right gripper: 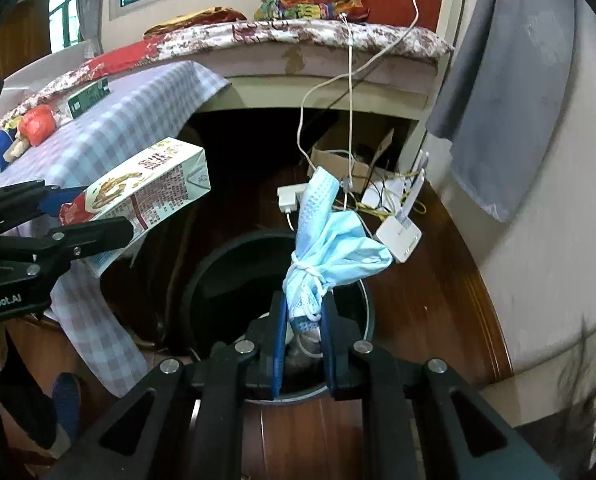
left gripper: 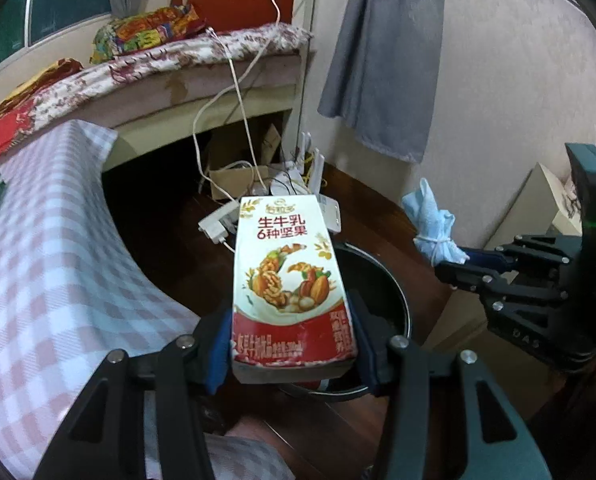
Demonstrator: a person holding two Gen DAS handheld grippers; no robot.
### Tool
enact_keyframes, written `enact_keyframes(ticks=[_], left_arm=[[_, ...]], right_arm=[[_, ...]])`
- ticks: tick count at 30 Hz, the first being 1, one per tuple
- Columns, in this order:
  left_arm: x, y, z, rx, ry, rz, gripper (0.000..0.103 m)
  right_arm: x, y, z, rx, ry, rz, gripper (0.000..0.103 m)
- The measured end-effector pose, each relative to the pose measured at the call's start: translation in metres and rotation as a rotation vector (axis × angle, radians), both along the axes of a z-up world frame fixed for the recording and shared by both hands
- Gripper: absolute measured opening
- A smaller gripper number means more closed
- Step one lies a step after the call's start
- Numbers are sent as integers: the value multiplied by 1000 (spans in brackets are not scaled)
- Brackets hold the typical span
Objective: Collect trash
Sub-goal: 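Carry carton and mask over the black bin and open both tools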
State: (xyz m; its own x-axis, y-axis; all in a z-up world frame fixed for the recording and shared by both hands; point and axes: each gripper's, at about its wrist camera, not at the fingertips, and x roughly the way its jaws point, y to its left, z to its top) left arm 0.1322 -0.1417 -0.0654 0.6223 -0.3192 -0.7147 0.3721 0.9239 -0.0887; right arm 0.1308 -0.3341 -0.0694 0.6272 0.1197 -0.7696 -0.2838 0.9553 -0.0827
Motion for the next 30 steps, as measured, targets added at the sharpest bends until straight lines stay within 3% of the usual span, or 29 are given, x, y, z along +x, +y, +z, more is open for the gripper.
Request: enact_keyframes(ticks=[10,30], left_arm=[[8,-16,-26,16,69,-29,53],[32,-20,-72,31,192,-48,53]], right_arm=[[0,-10,-25,-2,56,3,17],[21,3,-79,-30,152,113,18]])
